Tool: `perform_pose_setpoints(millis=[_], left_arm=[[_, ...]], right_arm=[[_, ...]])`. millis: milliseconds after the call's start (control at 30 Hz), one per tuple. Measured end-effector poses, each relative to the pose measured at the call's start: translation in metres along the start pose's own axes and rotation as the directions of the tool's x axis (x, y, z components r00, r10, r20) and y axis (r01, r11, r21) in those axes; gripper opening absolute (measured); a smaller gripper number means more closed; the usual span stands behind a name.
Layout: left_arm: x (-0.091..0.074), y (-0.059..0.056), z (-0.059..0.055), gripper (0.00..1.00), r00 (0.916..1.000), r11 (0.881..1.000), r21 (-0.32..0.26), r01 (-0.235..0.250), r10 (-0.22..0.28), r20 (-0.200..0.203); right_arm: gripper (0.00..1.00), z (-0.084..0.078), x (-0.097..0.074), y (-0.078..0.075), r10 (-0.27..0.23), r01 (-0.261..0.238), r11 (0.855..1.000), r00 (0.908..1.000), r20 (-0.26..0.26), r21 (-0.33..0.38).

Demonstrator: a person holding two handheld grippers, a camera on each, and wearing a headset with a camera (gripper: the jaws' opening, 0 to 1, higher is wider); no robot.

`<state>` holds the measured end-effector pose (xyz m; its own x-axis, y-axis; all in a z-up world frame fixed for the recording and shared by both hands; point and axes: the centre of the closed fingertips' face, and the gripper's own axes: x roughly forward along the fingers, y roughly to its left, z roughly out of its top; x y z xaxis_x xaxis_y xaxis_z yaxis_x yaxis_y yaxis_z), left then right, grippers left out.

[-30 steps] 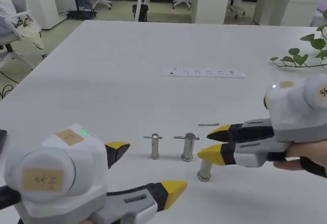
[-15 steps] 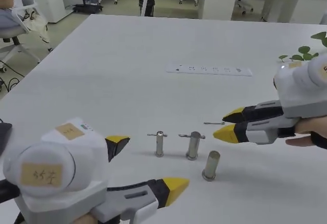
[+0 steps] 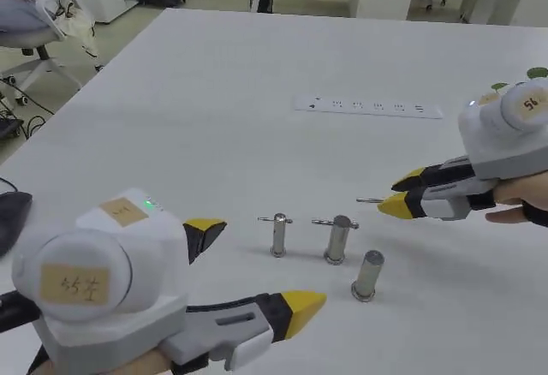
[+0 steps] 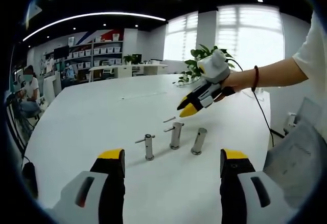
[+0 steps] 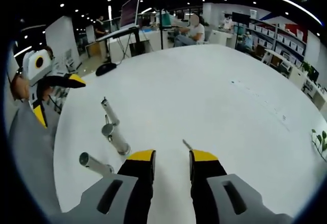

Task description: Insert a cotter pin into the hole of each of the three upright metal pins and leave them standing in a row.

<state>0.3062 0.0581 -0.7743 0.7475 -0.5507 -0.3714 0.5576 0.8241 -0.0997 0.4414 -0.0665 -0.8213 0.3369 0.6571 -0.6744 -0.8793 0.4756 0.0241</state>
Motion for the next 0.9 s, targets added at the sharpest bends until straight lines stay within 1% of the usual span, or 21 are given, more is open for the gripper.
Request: perform_pose_setpoints(millis=[200,333,400,467,533,667,900], left_arm=[[0.002,0.005,-0.004,0.74,0.9999,1.000,-0.009,-0.011,0.011,-0.011],[0.003,0.007,-0.005,0.74,0.9999,1.000,-0.017,-0.013,0.013,-0.009],[0.003,0.008,-0.006,0.73,0.9998,1.000,-0.020,-0.015,0.014,-0.010],[0.004,0.009,-0.006,0.73,0.9999,1.000,-0.024,-0.015,0.015,-0.008],[0.004,0.009,-0.007,0.72,0.9999,1.000,-0.026,-0.014,0.014,-0.007],[0.005,0.010,-0.009,0.72,0.9998,0.999,-0.034,-0.018,0.017,-0.009],[0.005,0.010,-0.012,0.71,0.9997,0.999,-0.044,-0.020,0.019,-0.014]], right_arm=[[0.23,-0.004,0.013,-0.012,-0.007,0.007,1.000,0.9994,-0.034,-0.015],[0.20,-0.008,0.020,-0.019,-0.011,0.008,0.999,0.9978,-0.065,-0.043],[0.19,-0.010,0.024,-0.022,-0.008,0.004,0.999,0.9971,-0.076,-0.046],[0.19,-0.012,0.026,-0.024,-0.006,0.002,0.999,0.9965,-0.084,-0.049],[0.18,-0.016,0.028,-0.027,-0.007,-0.001,0.997,0.9940,-0.109,-0.072],[0.16,-0.020,0.031,-0.028,-0.002,-0.009,0.997,0.9916,-0.129,-0.081],[0.13,-0.026,0.033,-0.033,-0.004,-0.020,0.990,0.9842,-0.177,-0.136]])
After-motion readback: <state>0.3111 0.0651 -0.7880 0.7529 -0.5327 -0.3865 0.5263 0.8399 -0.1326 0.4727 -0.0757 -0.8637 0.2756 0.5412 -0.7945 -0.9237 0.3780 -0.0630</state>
